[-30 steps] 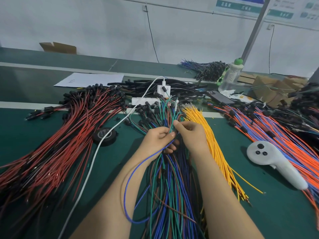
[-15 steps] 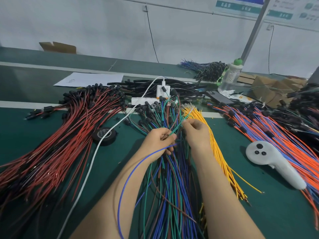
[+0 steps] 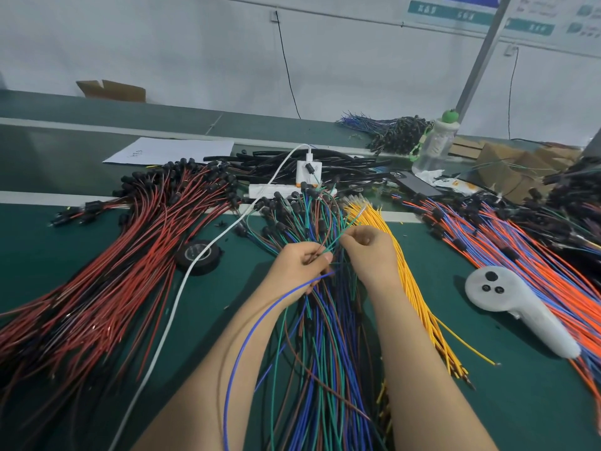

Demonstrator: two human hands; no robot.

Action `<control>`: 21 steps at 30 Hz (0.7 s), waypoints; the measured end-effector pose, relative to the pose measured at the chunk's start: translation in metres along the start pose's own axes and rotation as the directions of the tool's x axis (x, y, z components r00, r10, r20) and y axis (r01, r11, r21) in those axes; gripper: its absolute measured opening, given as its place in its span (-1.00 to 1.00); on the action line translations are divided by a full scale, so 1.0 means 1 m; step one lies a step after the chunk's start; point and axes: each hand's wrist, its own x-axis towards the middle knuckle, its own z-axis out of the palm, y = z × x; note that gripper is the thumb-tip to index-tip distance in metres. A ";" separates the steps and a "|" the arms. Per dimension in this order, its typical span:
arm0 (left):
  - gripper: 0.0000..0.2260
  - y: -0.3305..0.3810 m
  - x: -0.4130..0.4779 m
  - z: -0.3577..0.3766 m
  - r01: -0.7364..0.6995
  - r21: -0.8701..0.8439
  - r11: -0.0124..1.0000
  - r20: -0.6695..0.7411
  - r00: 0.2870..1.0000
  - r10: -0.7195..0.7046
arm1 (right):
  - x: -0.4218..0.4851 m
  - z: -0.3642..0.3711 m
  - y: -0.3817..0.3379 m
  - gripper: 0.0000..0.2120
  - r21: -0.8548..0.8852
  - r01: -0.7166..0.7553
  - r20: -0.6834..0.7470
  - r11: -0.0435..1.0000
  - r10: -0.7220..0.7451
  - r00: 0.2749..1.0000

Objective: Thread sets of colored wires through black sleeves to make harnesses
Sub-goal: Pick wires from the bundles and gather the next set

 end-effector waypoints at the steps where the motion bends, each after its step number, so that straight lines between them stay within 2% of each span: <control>1: -0.80 -0.001 0.000 0.000 -0.013 0.025 1.000 0.002 1.000 0.013 | -0.001 -0.001 0.000 -0.89 -0.022 -0.011 0.016 1.000 0.011 1.000; 4: -0.78 -0.001 0.000 0.000 -0.030 0.066 0.997 0.008 1.000 0.029 | -0.001 -0.001 0.000 -0.81 -0.034 -0.040 0.051 0.999 0.042 0.998; 7: -0.82 0.001 0.000 -0.001 -0.013 0.057 0.998 -0.002 1.000 0.014 | -0.001 0.000 -0.003 -0.87 0.194 -0.086 0.013 0.977 0.085 0.996; 9: -0.82 0.003 -0.001 -0.001 -0.005 0.058 0.998 -0.002 1.000 0.005 | -0.003 0.001 -0.003 -0.83 0.289 -0.107 -0.008 0.951 0.114 0.993; 13: -0.85 0.010 -0.003 -0.001 0.009 0.036 0.999 0.008 1.000 -0.010 | -0.005 0.003 -0.005 -0.79 0.253 -0.067 -0.009 0.965 0.072 0.997; 15: -0.85 0.016 -0.004 -0.003 0.078 -0.042 0.996 0.035 0.996 -0.076 | -0.005 0.004 -0.009 -0.86 0.215 -0.016 0.040 0.977 0.008 0.999; 17: -0.85 0.024 -0.004 -0.007 0.217 -0.156 0.964 0.101 0.974 -0.203 | -0.006 0.007 -0.016 -0.83 0.168 0.042 0.102 0.985 -0.060 0.993; 19: -0.81 0.032 -0.006 -0.015 0.339 -0.299 0.892 0.146 0.940 -0.309 | -0.007 0.015 -0.025 -0.76 0.137 0.094 0.126 0.986 -0.112 0.986; 21: -0.76 0.043 -0.007 -0.027 0.356 -0.518 0.778 0.132 0.932 -0.338 | -0.008 0.021 -0.038 -0.76 0.172 0.156 0.054 0.973 -0.167 0.984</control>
